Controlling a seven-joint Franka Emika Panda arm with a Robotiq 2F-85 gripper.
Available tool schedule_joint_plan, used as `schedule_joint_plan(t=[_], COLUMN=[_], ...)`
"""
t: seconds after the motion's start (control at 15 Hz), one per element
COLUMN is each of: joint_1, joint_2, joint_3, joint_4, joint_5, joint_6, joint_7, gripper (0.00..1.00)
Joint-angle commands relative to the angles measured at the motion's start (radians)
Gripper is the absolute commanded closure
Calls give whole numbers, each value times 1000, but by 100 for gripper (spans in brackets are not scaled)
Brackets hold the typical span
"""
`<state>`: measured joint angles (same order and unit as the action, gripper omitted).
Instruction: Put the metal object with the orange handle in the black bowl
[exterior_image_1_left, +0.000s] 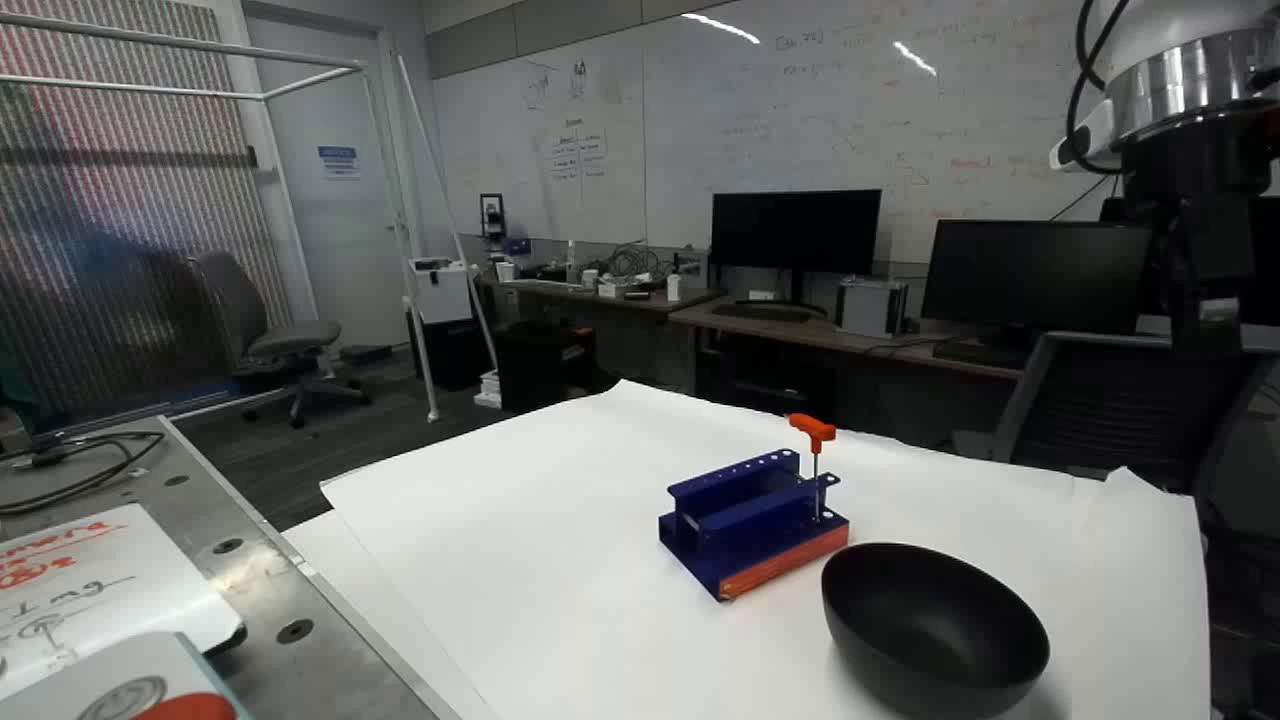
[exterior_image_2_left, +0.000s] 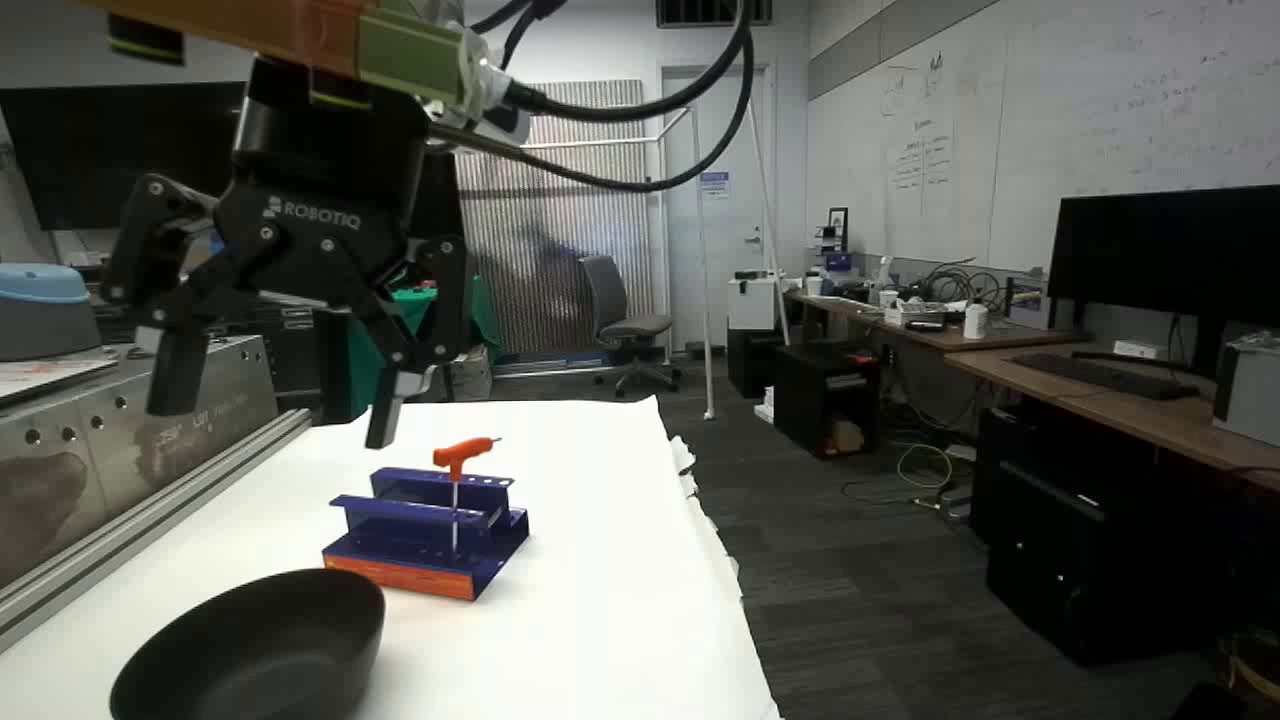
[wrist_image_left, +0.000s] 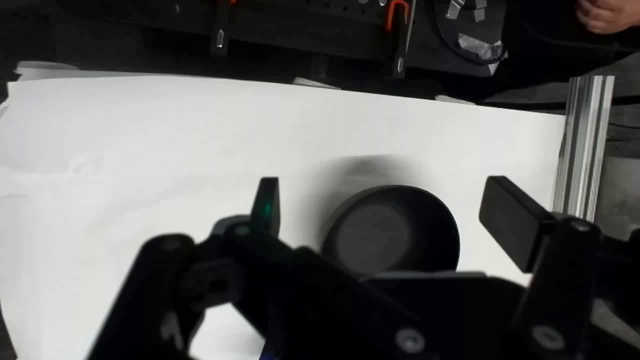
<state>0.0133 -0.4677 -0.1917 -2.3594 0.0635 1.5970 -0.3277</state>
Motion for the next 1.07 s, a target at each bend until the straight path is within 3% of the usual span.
schedule_joint_plan(t=[0.0,0.2,0.33,0.6,0.73,1.0], joint_1=[-19,-8,4,10,11,25], joint_2=[2,30,115,310,421,610], joint_3=[17,28,65,162,205,233], joint_4=[3,33,90,195,254,360], joint_5=[6,1,46,96,71,0], joint_6=[-1,9,68,304,446,602], joint_7=[-7,-11,81,307,435,575], gripper=[0,0,0,0,0,0])
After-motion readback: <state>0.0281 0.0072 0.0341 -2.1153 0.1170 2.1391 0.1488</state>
